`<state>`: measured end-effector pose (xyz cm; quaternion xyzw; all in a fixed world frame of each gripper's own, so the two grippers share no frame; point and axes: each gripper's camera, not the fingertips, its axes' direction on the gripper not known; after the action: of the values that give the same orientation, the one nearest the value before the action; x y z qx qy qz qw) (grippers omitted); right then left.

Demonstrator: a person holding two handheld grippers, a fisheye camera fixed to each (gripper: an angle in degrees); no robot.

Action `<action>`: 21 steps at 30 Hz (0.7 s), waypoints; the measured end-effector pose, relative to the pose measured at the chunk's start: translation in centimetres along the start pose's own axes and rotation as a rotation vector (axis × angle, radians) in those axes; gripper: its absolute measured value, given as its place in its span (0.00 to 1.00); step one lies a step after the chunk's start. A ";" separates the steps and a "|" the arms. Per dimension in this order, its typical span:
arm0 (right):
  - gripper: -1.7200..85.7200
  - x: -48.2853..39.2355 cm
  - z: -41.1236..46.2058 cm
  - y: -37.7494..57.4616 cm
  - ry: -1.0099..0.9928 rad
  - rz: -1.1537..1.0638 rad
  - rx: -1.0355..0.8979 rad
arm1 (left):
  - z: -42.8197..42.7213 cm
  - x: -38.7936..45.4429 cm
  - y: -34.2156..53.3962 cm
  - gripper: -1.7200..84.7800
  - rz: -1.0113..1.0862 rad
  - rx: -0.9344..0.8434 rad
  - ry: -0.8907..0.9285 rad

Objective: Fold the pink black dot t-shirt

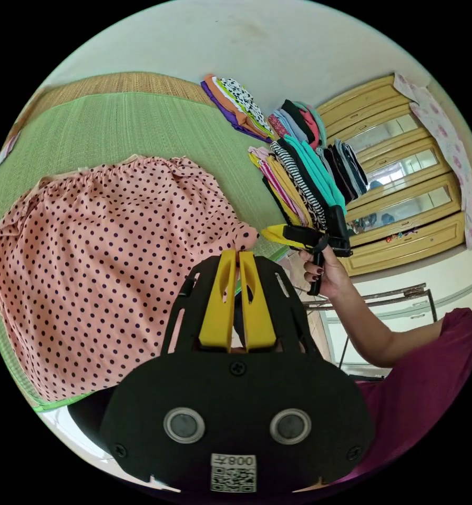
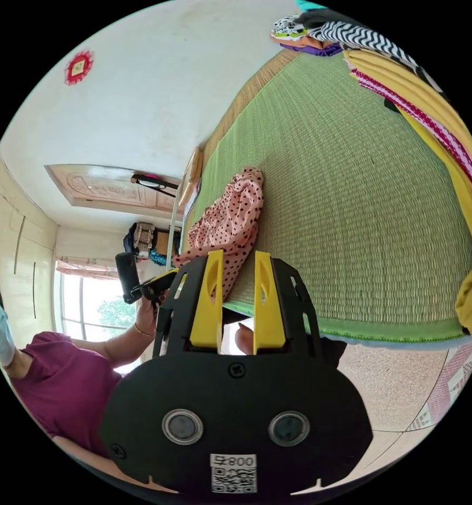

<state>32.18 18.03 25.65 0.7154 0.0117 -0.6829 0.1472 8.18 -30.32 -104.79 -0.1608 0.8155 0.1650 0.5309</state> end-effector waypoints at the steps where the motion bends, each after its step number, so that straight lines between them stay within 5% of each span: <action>1: 0.13 0.4 0.4 -0.9 -0.021 0.009 0.007 | 0.3 -0.1 0.0 0.03 -0.007 -0.002 0.007; 21: 0.13 -0.7 10.7 -16.4 0.087 0.033 -0.077 | 4.2 -1.1 0.7 0.03 0.000 -0.059 0.111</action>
<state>18.14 31.44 22.84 0.7384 0.0325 -0.6476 0.1851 11.72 -27.79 -105.32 -0.1853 0.8384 0.1799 0.4800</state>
